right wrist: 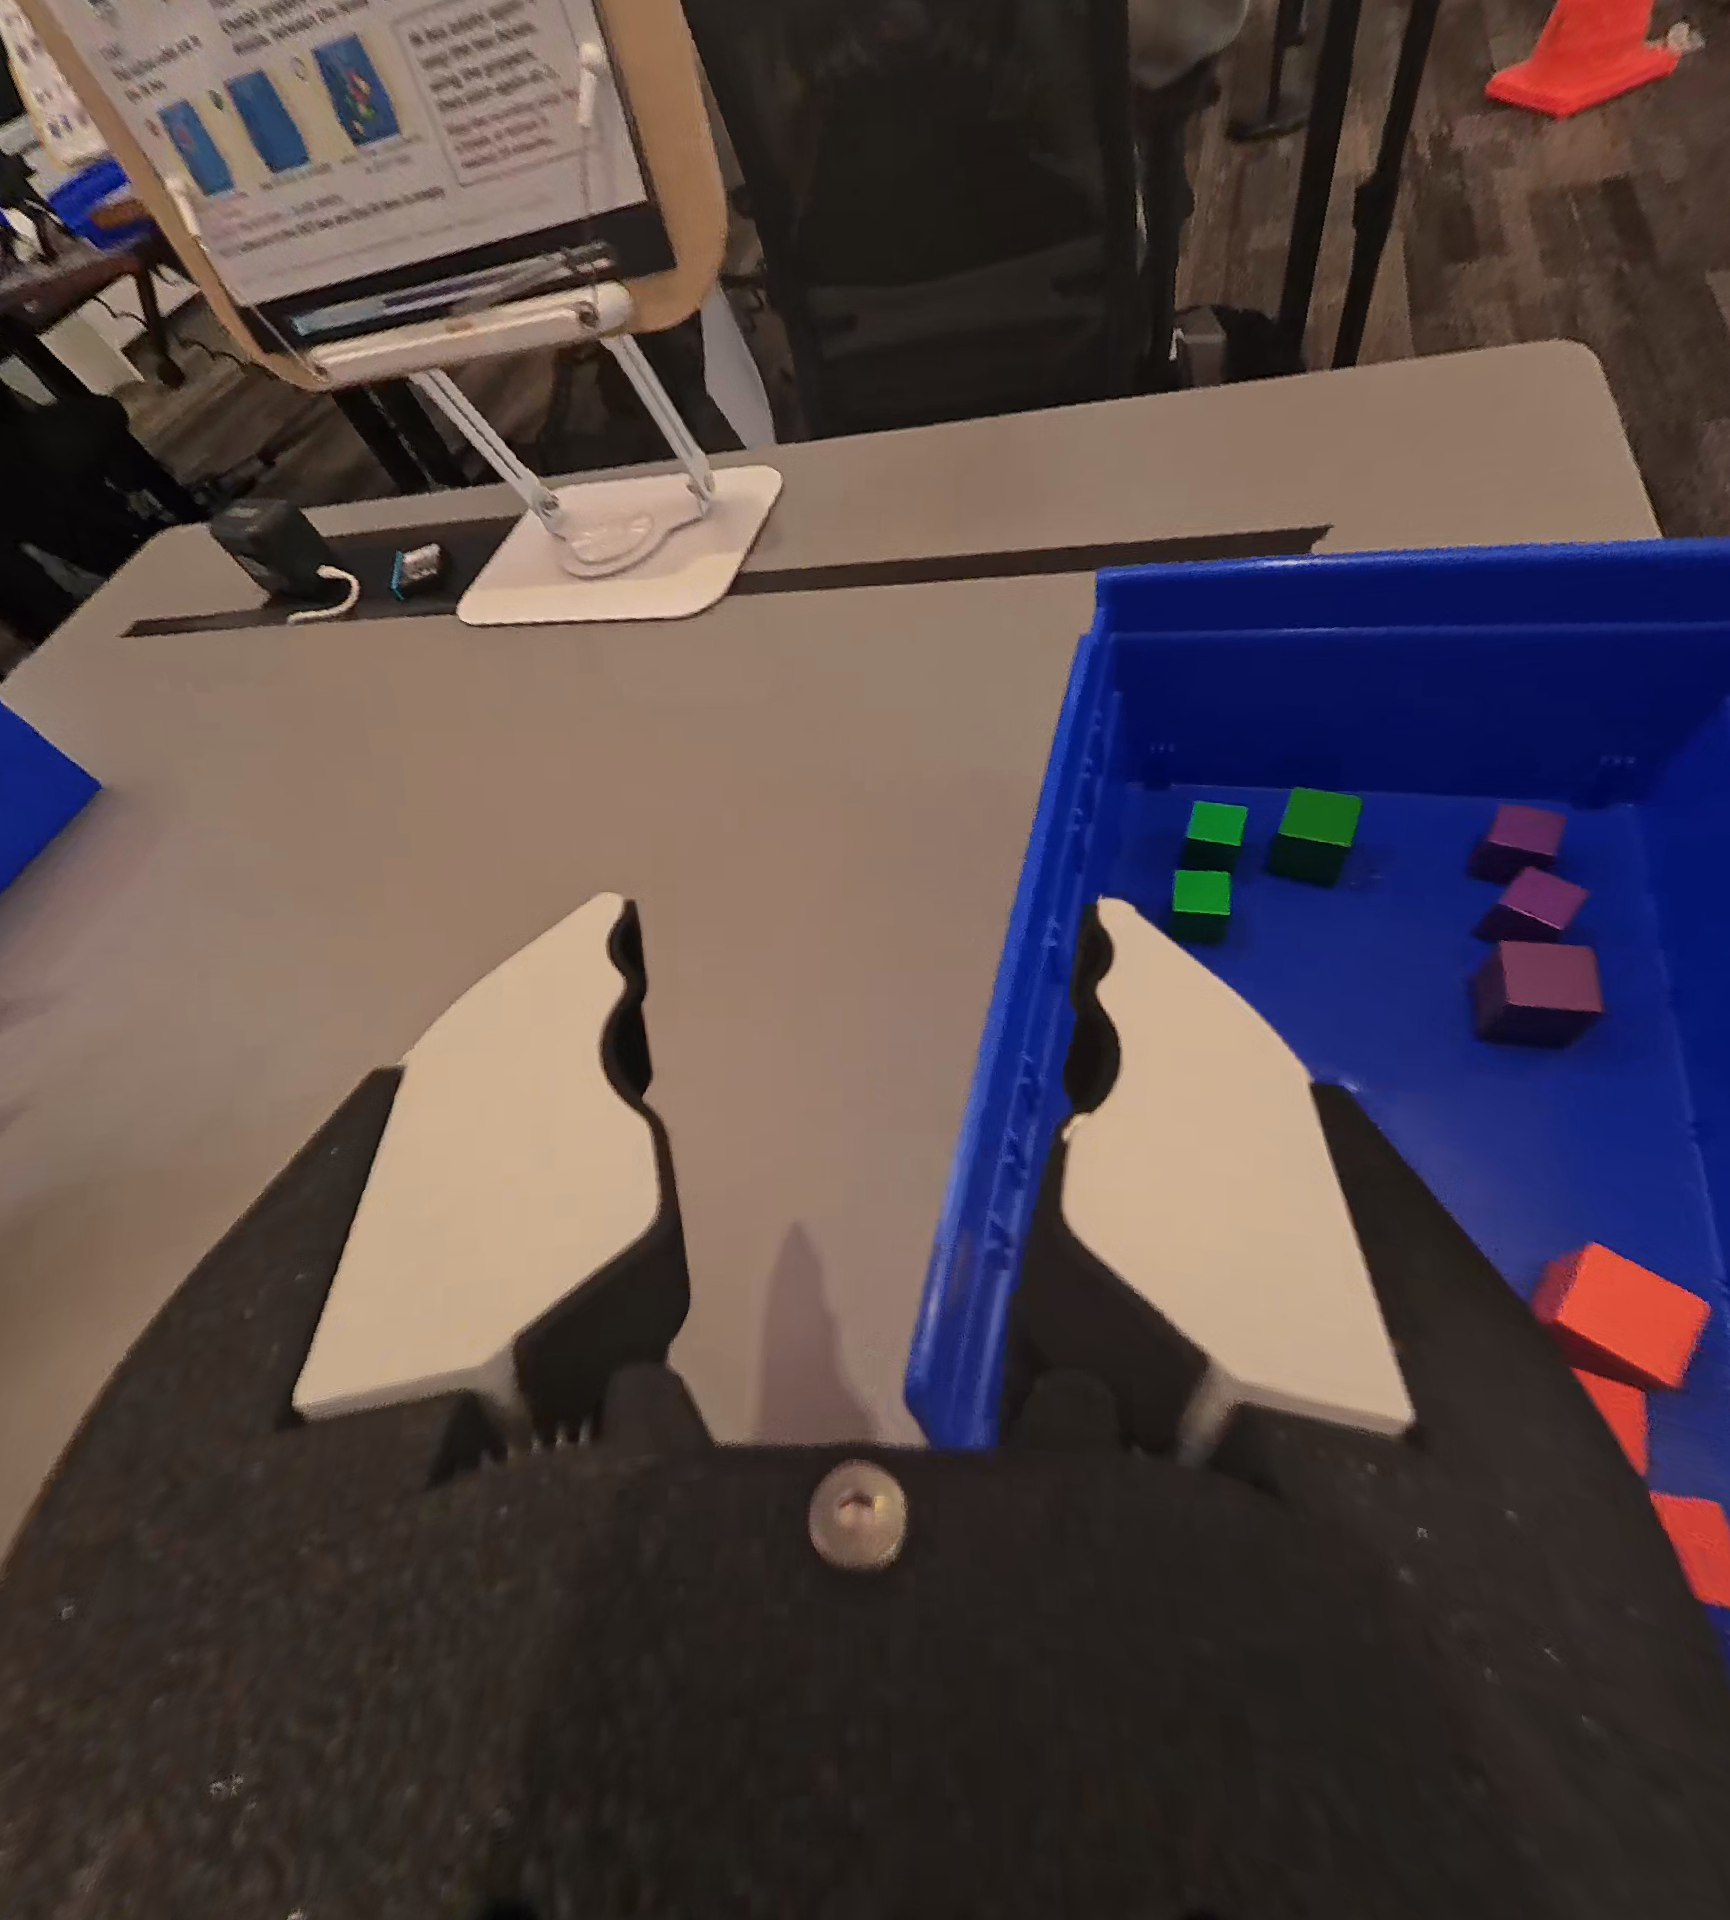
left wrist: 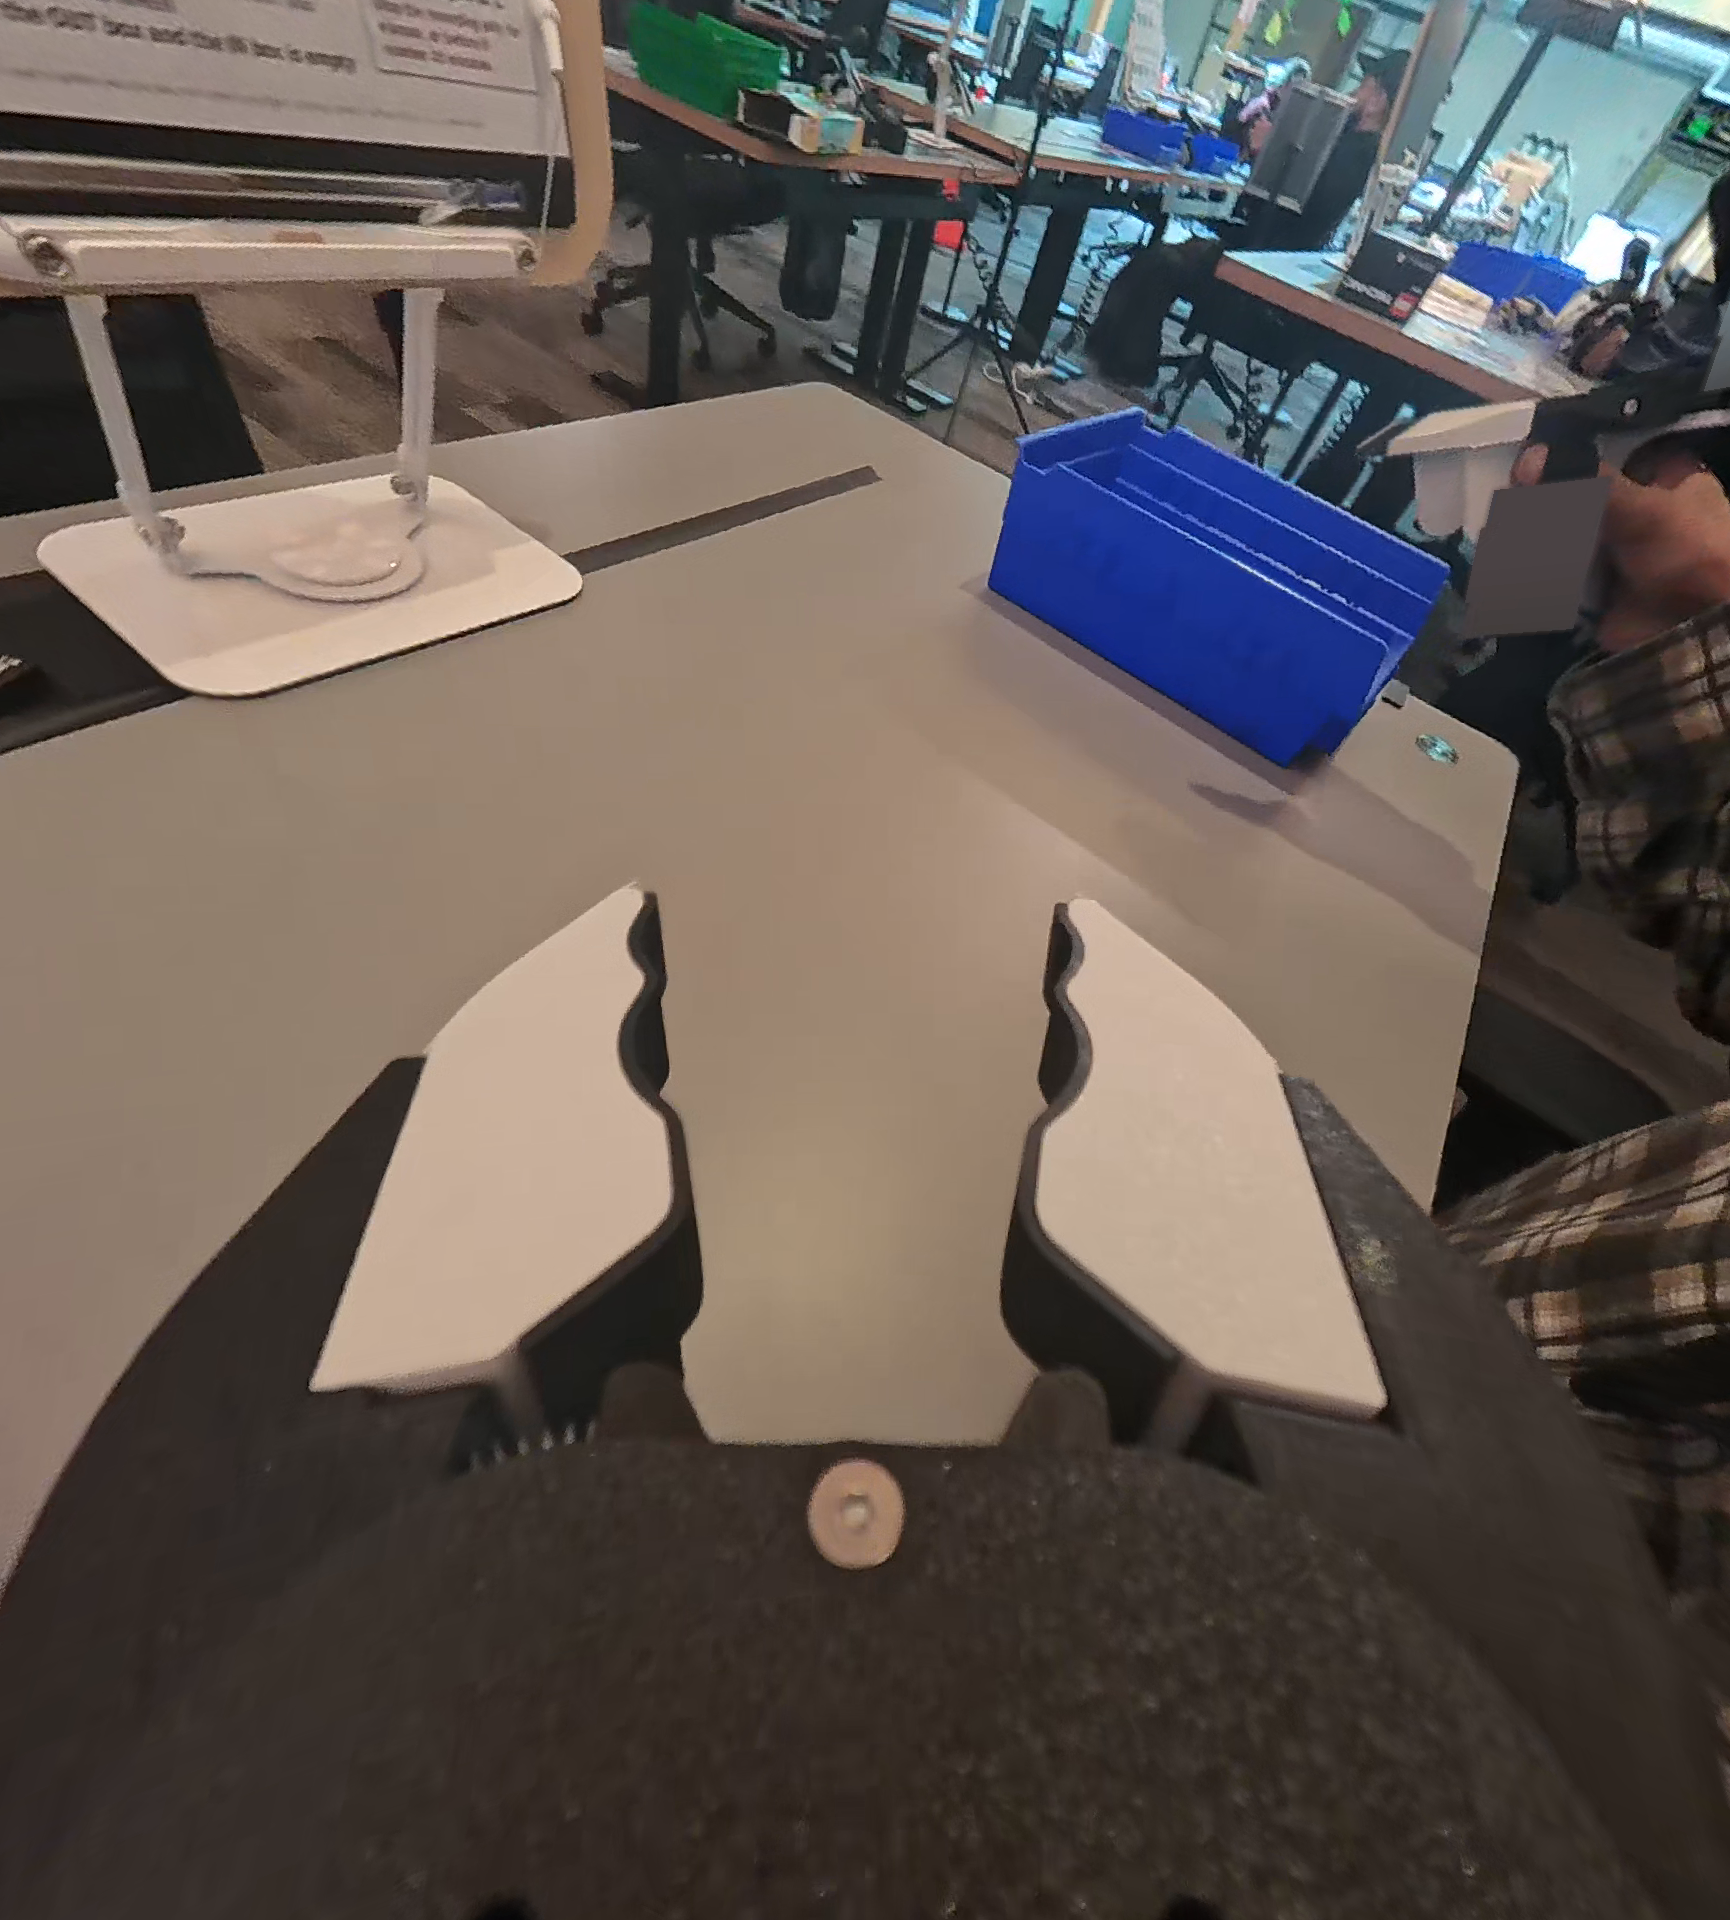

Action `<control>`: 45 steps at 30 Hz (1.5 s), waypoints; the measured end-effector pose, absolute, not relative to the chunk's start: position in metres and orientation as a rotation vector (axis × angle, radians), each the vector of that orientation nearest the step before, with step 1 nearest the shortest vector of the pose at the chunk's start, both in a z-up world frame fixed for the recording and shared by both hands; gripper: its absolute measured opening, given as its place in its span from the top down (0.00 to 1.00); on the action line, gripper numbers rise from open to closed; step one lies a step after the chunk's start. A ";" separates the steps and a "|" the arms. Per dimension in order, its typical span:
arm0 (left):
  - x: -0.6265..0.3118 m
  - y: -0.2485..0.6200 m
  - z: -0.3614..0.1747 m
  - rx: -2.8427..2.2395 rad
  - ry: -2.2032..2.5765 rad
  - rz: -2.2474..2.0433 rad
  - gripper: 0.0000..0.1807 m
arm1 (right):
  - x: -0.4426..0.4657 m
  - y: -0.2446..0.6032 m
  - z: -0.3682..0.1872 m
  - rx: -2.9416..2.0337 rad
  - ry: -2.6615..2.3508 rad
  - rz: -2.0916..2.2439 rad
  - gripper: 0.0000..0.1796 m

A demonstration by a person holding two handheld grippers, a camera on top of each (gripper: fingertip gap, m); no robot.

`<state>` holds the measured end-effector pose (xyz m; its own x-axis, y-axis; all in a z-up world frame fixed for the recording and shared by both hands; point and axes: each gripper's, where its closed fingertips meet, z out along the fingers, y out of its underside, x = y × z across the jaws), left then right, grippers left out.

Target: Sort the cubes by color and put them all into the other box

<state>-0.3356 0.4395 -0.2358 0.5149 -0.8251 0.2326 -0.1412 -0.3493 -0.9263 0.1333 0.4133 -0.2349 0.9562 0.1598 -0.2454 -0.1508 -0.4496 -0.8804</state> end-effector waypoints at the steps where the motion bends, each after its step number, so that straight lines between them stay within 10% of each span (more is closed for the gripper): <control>1: -0.339 0.435 -0.236 -1.802 0.789 -0.898 0.61 | 0.129 0.412 -0.235 -1.990 -0.011 0.358 0.56; 45: -0.360 0.379 -0.234 -1.687 0.748 -0.886 0.62 | 0.123 0.367 -0.229 -1.800 0.000 0.327 0.52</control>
<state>-0.3602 0.3789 -0.2343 0.5322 -0.8237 0.1955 -0.0541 -0.2635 -0.9631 0.1229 0.3673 -0.2291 0.9600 0.1727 -0.2206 -0.1726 -0.2559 -0.9512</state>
